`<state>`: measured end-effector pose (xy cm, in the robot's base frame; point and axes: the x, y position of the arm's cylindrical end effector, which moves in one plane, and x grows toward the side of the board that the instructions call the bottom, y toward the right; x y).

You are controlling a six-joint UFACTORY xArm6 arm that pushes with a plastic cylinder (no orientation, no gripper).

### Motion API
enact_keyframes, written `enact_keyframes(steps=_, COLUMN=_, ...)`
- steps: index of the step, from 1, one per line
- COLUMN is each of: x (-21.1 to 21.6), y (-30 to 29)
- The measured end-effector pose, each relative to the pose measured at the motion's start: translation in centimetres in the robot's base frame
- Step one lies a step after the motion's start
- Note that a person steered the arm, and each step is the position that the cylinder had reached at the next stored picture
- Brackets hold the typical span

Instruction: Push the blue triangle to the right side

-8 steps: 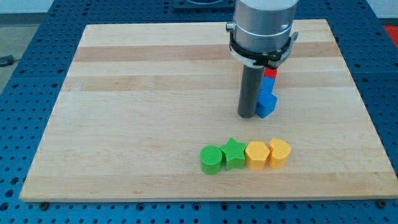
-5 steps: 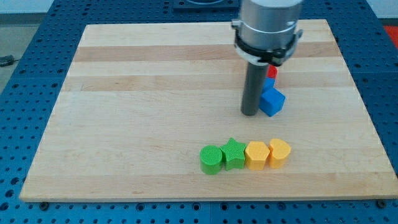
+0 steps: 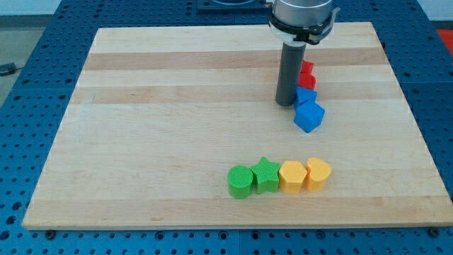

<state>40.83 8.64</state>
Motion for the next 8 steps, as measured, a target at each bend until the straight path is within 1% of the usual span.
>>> enact_keyframes(steps=2, x=0.0, y=0.9)
enact_keyframes(steps=3, x=0.0, y=-0.6)
enact_keyframes(steps=4, x=-4.4, y=-4.3)
enact_keyframes(steps=5, x=-12.0, y=-6.4)
enact_keyframes(steps=6, x=-18.0, y=-4.1)
enact_keyframes(steps=7, x=-20.5, y=-7.6)
enact_keyframes(steps=8, x=-21.6, y=-10.1)
